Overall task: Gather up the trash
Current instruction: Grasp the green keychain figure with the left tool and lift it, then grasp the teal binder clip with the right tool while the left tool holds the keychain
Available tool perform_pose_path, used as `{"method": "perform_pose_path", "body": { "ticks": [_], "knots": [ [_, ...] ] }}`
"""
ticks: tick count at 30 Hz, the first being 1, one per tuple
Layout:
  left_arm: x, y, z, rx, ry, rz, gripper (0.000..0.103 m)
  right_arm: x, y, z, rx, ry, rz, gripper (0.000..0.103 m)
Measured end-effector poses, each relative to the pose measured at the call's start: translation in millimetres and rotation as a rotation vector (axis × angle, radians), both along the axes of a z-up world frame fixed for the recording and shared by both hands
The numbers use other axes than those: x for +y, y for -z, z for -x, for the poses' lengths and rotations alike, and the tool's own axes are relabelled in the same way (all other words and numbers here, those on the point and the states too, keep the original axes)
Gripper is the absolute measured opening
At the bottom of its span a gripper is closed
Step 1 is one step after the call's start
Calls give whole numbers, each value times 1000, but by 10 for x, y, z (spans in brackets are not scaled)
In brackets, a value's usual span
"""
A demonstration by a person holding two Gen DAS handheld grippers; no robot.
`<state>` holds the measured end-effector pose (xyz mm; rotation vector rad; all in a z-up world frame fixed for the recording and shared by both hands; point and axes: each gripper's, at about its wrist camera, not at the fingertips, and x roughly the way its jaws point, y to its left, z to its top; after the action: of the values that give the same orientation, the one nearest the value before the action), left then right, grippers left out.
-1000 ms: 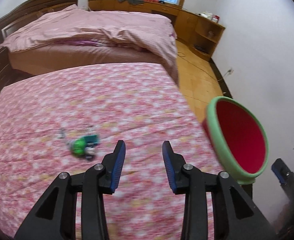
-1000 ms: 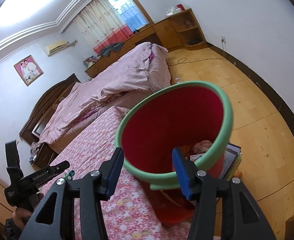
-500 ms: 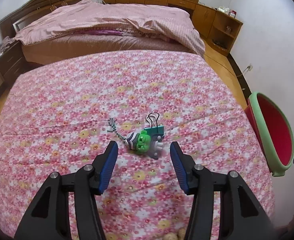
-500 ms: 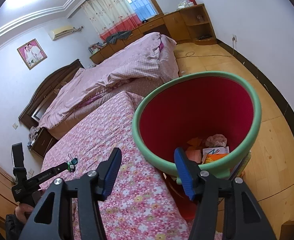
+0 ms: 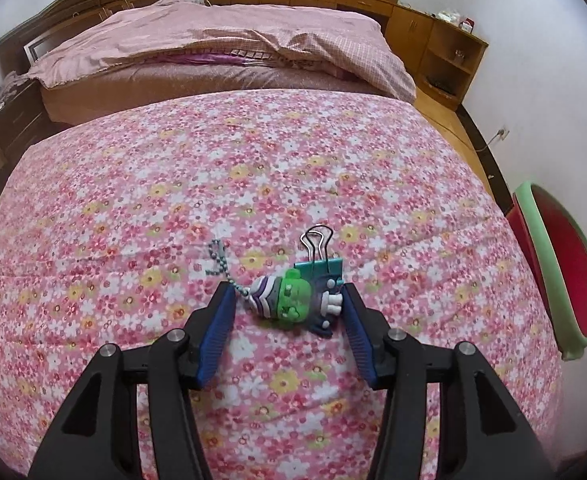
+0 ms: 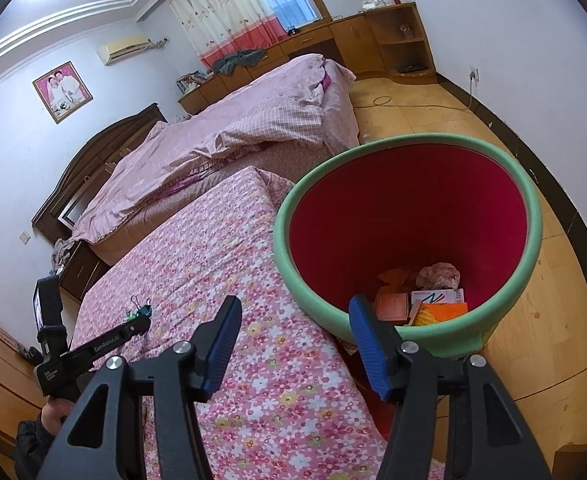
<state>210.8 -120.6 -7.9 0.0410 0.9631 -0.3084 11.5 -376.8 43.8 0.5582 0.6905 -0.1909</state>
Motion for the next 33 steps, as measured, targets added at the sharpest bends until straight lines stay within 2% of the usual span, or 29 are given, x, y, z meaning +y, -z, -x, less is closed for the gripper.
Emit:
{"method": "perform_pose_path", "body": {
  "ticks": [5,10,16,23,33],
  "knots": [
    [6,-30,43,-9,7,9,51,52,2,-32,4,-13,6,59],
    [222,-104,137,-24,-15,37,51,129,-39,-97,0,-37,16,59],
    [573,-241,120,-58,-112,33,51,332,-126,-279,-10,-96,38,59],
    [1047,-268,45,-75,-246,21,51,734,-179,-596,-11,-194,47,60],
    [1532,-197,-6,-80,-376,15,51,1305,41,-1084,47,-324,67,60]
  ]
}}
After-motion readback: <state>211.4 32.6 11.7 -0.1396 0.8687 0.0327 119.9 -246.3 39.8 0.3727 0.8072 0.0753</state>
